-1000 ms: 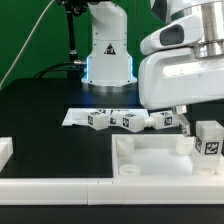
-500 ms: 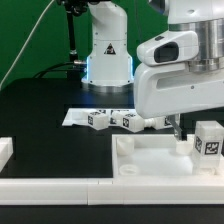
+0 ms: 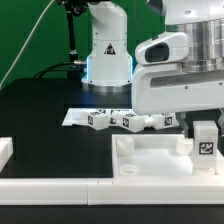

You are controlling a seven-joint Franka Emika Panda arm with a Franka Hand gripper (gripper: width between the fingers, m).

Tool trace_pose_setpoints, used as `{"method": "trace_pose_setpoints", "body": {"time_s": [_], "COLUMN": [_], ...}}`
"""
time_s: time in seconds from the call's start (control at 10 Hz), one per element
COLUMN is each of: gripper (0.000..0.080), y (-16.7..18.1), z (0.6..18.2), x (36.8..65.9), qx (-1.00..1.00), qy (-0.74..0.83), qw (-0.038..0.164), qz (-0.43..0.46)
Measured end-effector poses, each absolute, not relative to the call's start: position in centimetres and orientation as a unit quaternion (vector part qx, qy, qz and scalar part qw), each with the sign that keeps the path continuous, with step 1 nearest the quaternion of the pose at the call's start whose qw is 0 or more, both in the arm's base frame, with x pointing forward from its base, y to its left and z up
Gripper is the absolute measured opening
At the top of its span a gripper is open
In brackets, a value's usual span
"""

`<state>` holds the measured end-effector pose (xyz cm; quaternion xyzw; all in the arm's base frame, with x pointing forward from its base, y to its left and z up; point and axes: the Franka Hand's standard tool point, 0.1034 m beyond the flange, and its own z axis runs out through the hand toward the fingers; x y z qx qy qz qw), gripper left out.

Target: Assemble one leg

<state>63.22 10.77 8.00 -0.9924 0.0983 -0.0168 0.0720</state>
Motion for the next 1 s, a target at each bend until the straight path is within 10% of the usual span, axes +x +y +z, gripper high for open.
{"method": "trace_pose_setpoints", "body": {"time_s": [0.6,1.0], "gripper": [0.0290,0.0322], "y": [11.4,11.8], "z": [7.8,7.7], "x": [63.2,63.0], "qx": [-0.857,-0.855], "qy": [0.502,0.505], "qw": [0.120,0.116], "qz": [-0.008,-0.005]}}
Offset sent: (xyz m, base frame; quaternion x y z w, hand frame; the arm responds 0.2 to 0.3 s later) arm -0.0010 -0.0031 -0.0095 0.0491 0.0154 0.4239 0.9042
